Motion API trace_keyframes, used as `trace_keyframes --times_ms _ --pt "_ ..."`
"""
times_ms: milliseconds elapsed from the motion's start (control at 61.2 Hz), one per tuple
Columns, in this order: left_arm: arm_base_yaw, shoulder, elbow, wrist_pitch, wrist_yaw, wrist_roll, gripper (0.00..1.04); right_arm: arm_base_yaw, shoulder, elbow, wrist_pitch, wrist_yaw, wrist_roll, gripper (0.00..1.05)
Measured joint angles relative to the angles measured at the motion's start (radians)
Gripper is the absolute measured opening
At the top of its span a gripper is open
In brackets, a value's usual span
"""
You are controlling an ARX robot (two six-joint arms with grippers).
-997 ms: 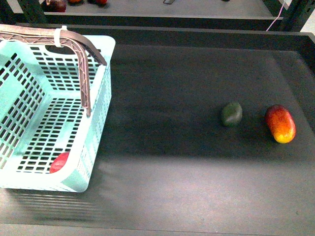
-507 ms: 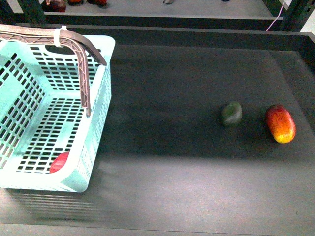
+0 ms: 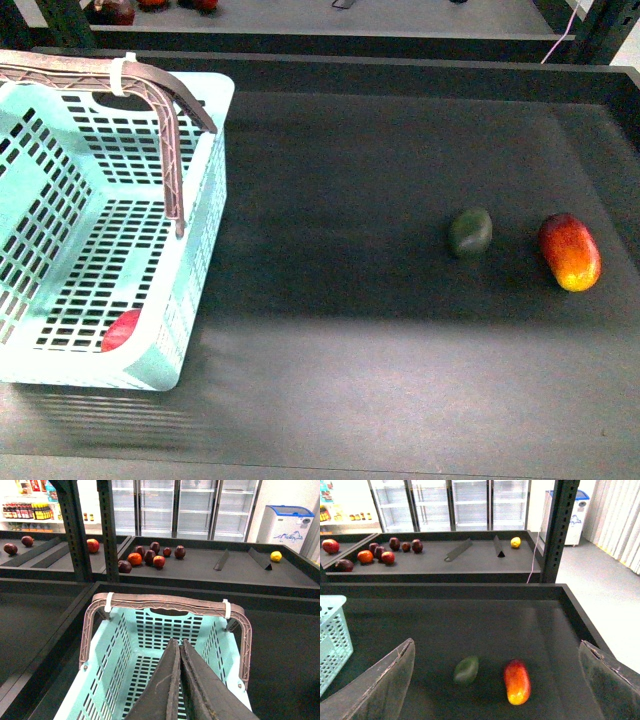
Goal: Pick apple with right arm and hold basket with left
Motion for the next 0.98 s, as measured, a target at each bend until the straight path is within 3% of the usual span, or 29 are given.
trace_keyframes --times_ms 327,458,491,785,981 --pt "0.0 0.0 0.0 0.0 0.0 -0.001 0.05 0.0 0.0 0.0 0.0 0.0 0.0 0.96" --pt "0.0 0.0 0.0 0.0 0.0 0.0 0.31 0.0 0.0 0.0 0.0 0.0 0.0 0.96" --pt "0.0 0.0 0.0 0.0 0.0 0.0 0.42 0.0 0.0 0.0 0.0 0.0 0.0 0.96" --pt "0.0 0.0 0.0 0.0 0.0 0.0 0.98 0.0 0.0 0.0 0.0 0.0 0.0 0.96" --pt "0.0 0.0 0.0 0.0 0.0 0.002 0.98 0.0 0.0 0.0 0.0 0.0 0.0 0.96"
